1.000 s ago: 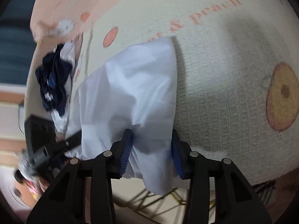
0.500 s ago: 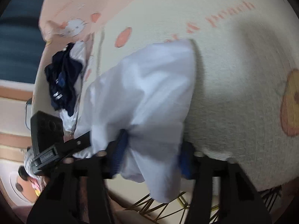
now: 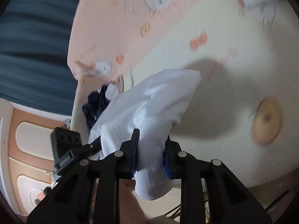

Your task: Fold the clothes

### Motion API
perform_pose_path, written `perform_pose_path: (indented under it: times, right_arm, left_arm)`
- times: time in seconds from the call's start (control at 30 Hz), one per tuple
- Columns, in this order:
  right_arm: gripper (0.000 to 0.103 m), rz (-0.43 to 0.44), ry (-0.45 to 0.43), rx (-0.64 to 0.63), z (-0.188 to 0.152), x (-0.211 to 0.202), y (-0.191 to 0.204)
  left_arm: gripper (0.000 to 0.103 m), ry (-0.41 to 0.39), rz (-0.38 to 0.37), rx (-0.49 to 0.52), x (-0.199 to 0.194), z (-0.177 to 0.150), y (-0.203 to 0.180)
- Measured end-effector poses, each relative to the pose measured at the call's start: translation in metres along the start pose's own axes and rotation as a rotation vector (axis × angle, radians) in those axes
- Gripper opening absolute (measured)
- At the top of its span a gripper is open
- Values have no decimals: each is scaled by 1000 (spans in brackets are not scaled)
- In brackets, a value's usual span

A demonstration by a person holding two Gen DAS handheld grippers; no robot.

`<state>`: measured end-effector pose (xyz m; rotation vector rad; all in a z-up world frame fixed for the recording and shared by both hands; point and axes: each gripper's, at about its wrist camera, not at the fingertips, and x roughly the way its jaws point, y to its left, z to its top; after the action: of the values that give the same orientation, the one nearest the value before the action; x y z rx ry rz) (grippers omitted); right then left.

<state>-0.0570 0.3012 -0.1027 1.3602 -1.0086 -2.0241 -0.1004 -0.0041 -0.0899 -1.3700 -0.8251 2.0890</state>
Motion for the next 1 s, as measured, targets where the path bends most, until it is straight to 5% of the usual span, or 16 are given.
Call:
perform_pose_path:
  times: [0.27, 0.57, 0.67, 0.7, 0.77, 0.87, 1.0]
  right_arm:
    - [24, -121, -154, -47, 92, -66, -16]
    - [24, -142, -341, -21, 214, -128, -85]
    - [28, -195, -392, -33, 240, -142, -112]
    - [42, -225, -408, -8, 248, -143, -132]
    - [52, -356, -357, 152, 254, -135, -175]
    - [44, -413, -335, 262, 252, -135, -209]
    - [47, -575, -441, 105, 248, -167, -175]
  left_arm:
    - [39, 22, -36, 138, 91, 76, -96]
    - [39, 36, -132, 199, 217, 143, -174]
    - [39, 31, -135, 194, 262, 144, -183]
    - [39, 39, -112, 186, 279, 140, -180]
    - [39, 82, -33, 163, 315, 130, -166]
    - [53, 141, 20, 101, 336, 117, -138]
    - [55, 83, -6, 133, 297, 132, -138]
